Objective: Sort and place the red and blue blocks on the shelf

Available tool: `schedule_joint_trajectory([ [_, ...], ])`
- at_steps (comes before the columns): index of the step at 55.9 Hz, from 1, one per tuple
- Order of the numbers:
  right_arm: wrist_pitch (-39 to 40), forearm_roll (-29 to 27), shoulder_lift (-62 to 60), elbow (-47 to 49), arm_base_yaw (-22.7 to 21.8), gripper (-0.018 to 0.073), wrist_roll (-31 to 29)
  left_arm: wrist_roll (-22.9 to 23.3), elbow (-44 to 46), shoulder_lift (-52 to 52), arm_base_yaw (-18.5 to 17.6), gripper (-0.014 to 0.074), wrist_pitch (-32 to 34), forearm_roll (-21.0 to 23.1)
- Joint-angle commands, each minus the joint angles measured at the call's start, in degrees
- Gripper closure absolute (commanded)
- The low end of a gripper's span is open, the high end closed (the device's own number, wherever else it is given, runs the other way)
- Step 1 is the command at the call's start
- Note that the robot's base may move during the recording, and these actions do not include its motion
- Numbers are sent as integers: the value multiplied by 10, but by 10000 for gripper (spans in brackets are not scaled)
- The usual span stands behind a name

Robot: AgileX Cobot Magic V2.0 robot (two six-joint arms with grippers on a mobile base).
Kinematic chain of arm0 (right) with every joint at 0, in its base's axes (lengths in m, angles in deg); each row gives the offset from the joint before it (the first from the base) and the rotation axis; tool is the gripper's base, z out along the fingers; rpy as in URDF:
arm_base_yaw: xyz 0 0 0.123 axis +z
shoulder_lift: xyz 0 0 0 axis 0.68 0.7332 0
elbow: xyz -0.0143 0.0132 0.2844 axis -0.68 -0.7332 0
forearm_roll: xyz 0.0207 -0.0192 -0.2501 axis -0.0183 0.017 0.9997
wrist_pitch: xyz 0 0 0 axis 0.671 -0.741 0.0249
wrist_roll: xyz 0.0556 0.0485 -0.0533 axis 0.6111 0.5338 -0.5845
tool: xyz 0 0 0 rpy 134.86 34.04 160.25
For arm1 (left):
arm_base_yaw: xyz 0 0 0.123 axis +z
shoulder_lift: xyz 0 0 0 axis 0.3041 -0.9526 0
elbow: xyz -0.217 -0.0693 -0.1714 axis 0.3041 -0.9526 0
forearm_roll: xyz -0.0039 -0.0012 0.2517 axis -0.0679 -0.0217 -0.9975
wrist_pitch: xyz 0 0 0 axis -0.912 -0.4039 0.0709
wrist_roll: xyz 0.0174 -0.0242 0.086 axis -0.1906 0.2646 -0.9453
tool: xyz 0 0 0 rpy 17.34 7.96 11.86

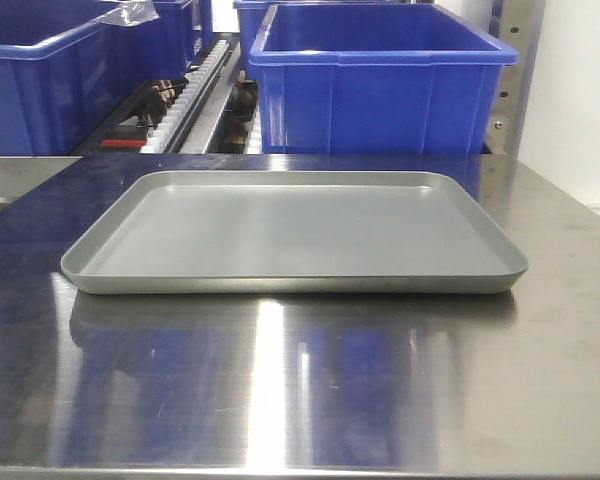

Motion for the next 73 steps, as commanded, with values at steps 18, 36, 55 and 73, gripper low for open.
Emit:
schedule_joint_trajectory([
  [18, 50, 4, 3, 15, -4, 176, 0, 4, 15, -4, 0, 362, 50, 6],
  [36, 50, 4, 3, 15, -4, 176, 0, 4, 15, -4, 0, 362, 50, 6],
  [55, 50, 4, 3, 15, -4, 176, 0, 4, 15, -4, 0, 362, 50, 6],
  [73, 50, 4, 3, 15, -4, 176, 0, 4, 15, -4, 0, 362, 50, 6],
])
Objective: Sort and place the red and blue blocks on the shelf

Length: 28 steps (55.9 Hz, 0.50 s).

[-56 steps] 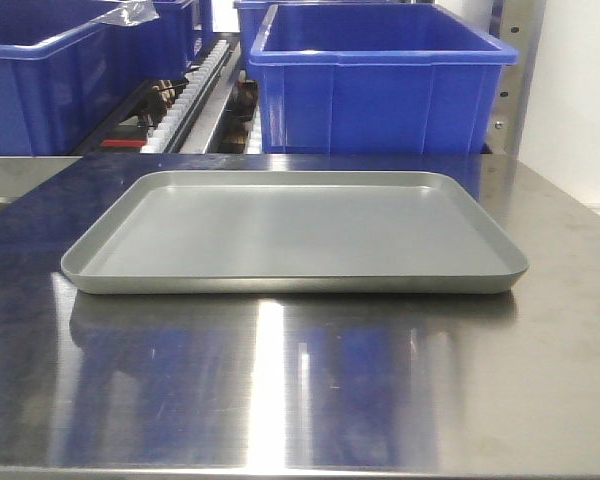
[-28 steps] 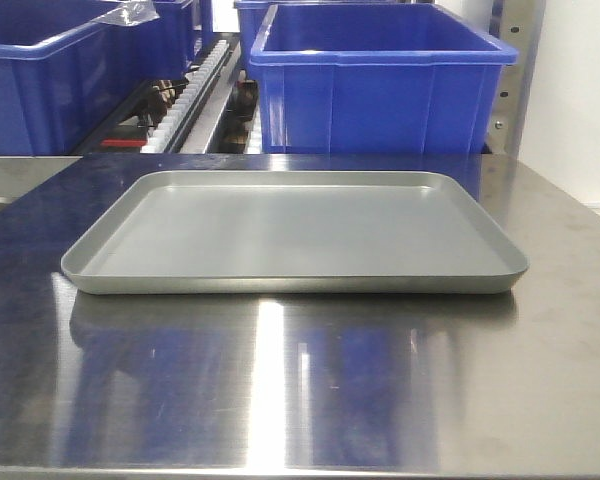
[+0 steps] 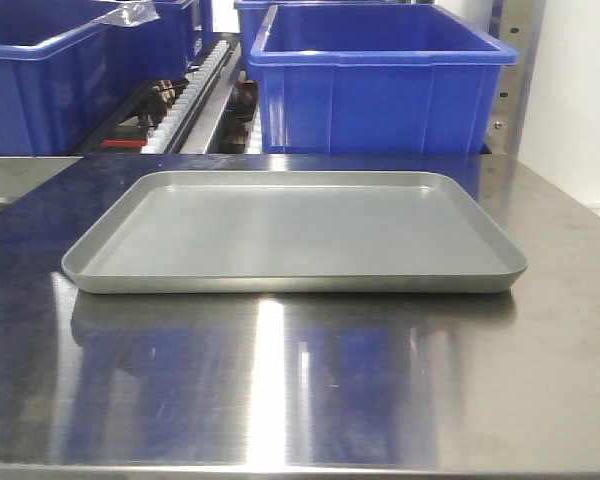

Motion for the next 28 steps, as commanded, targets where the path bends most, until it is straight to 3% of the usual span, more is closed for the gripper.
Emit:
schedule_joint_trajectory([
  [1, 50, 4, 3, 15, -4, 176, 0, 4, 16, -4, 0, 362, 50, 6],
  [28, 50, 4, 3, 15, -4, 176, 0, 4, 16, -4, 0, 362, 50, 6],
])
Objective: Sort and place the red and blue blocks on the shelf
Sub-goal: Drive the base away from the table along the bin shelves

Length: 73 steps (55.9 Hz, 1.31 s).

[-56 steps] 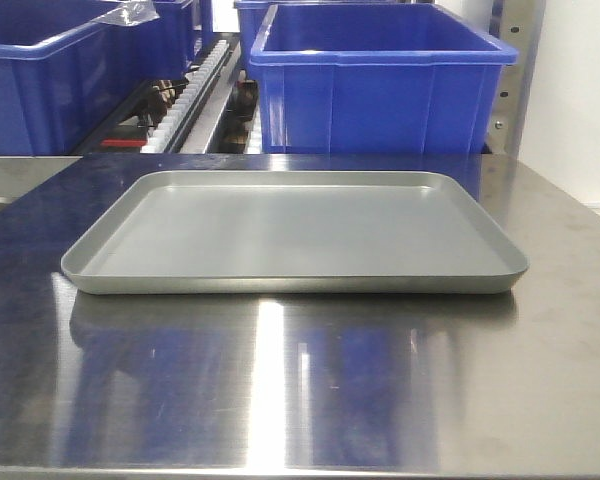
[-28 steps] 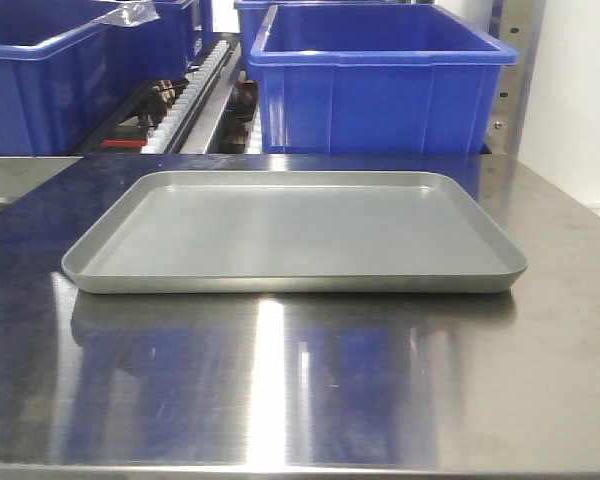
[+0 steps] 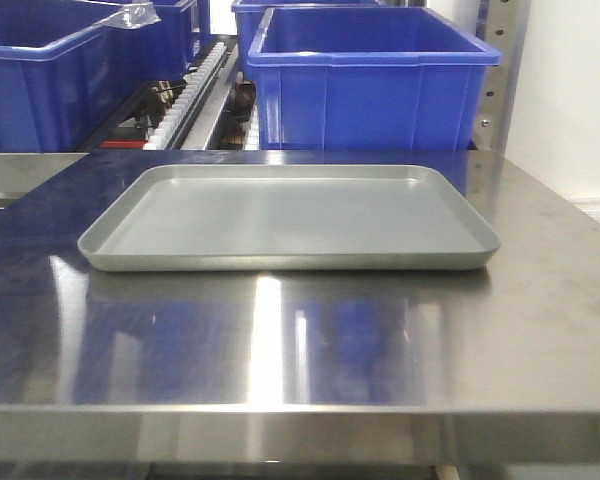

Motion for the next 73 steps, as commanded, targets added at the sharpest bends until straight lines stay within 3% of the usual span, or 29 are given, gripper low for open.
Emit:
schedule_joint_trajectory([
  [1, 50, 4, 3, 15, -4, 176, 0, 4, 16, -4, 0, 362, 50, 6],
  [73, 50, 4, 3, 15, -4, 176, 0, 4, 16, -4, 0, 362, 50, 6],
])
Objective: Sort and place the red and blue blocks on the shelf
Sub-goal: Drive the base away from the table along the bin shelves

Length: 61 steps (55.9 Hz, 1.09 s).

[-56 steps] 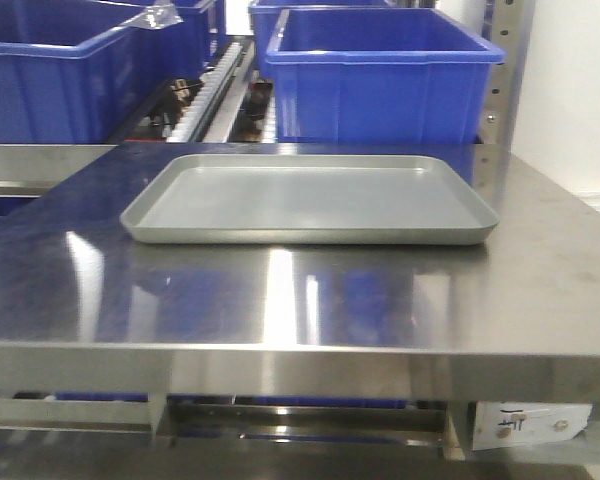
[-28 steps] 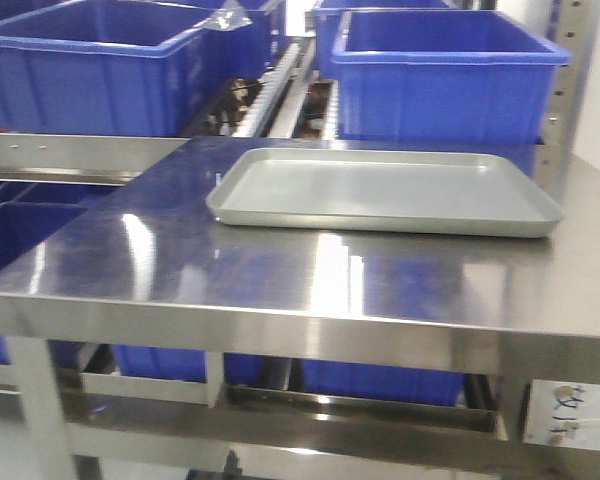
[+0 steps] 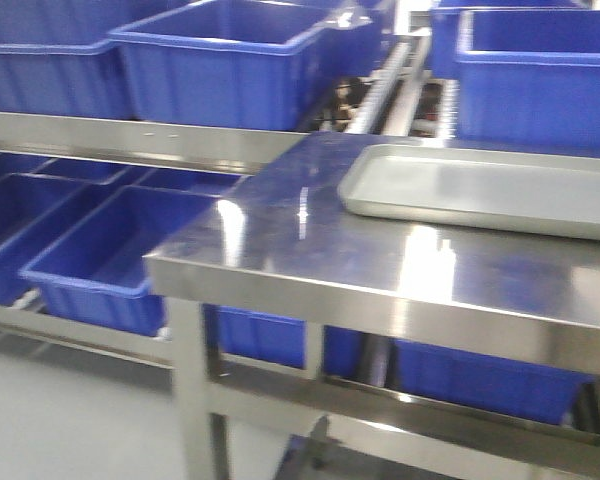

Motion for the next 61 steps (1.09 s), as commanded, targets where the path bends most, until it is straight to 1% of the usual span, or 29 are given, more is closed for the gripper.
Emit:
schedule_joint_trajectory([
  [1, 51, 4, 3, 15, -4, 176, 0, 4, 16, -4, 0, 362, 50, 6],
  [61, 51, 4, 3, 15, -4, 176, 0, 4, 16, -4, 0, 362, 50, 6],
])
